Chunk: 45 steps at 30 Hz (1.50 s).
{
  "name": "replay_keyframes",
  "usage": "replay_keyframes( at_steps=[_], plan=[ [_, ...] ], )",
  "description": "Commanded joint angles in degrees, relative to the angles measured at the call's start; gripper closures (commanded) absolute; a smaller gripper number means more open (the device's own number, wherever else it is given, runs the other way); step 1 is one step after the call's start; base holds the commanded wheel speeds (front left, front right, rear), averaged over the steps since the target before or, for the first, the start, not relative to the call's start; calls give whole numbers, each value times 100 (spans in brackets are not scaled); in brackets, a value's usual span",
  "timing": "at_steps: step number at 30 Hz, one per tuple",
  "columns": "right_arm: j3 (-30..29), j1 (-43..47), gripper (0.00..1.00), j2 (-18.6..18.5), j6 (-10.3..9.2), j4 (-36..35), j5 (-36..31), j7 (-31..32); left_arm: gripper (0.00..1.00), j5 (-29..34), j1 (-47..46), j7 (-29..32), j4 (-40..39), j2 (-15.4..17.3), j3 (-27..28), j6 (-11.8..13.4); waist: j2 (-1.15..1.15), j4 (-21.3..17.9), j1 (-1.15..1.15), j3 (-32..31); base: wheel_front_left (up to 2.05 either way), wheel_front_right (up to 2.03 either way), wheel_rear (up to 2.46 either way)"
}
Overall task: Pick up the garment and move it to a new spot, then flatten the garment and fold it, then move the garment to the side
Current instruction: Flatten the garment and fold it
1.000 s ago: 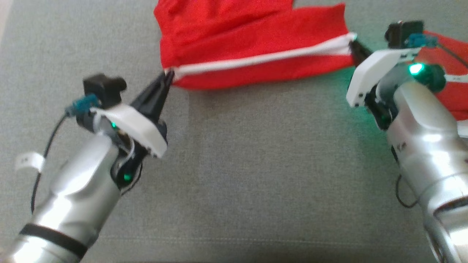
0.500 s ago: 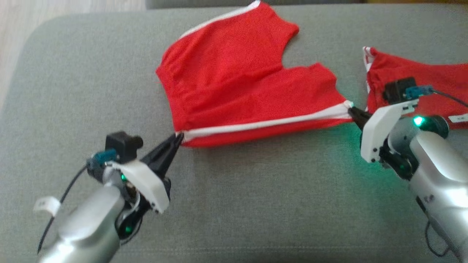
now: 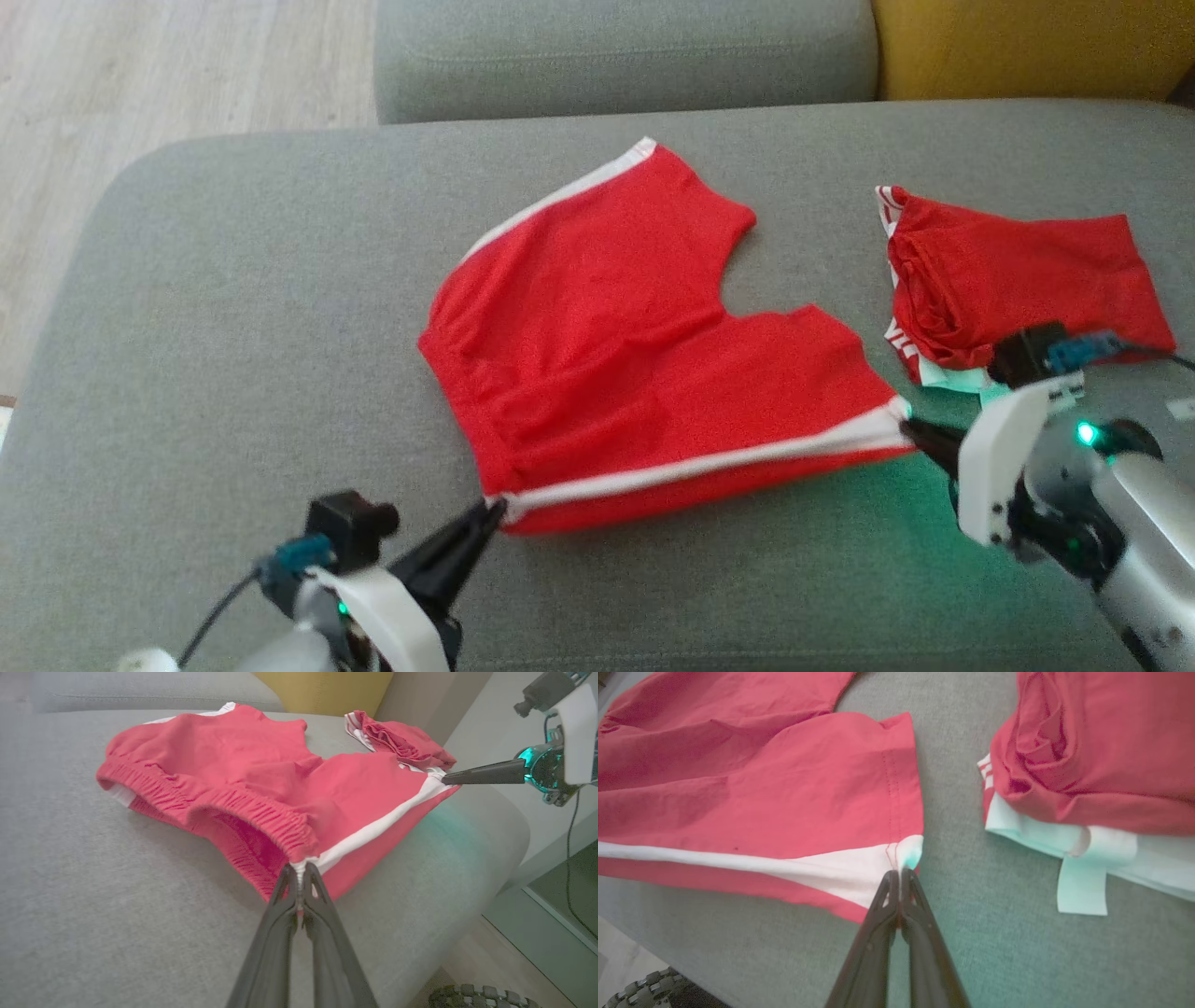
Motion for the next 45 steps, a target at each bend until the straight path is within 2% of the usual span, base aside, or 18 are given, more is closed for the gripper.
replay_keyframes(
  at_steps=[1,8,17,25,35,45],
  plan=[
    [-124,131,100,-240,-5,-350,63,122,100,-19,-129,36,-295,214,135,49,-1,12,0,-51,0,0,0],
    [-725,694,100,-440,-5,-1086,-195,427,100,-57,0,137,-768,275,138,237,-1,82,0,-14,0,0,0],
    [-1500,634,100,-174,-5,-1809,-740,545,100,-103,-166,33,-1098,323,481,419,-1,176,0,60,0,0,0],
    [-1810,316,100,5,-5,-2127,-1138,502,100,-129,-354,-5,-1343,294,698,520,-1,308,0,214,0,0,0],
    [-1903,-595,100,155,-5,-1833,-1446,400,100,-150,-833,-36,-1235,90,900,457,-1,533,0,712,0,0,0],
    [-1524,-1873,100,167,-5,-862,-1787,235,100,-173,-1650,-49,-366,-373,967,265,-1,909,0,1386,0,0,0]
  ],
)
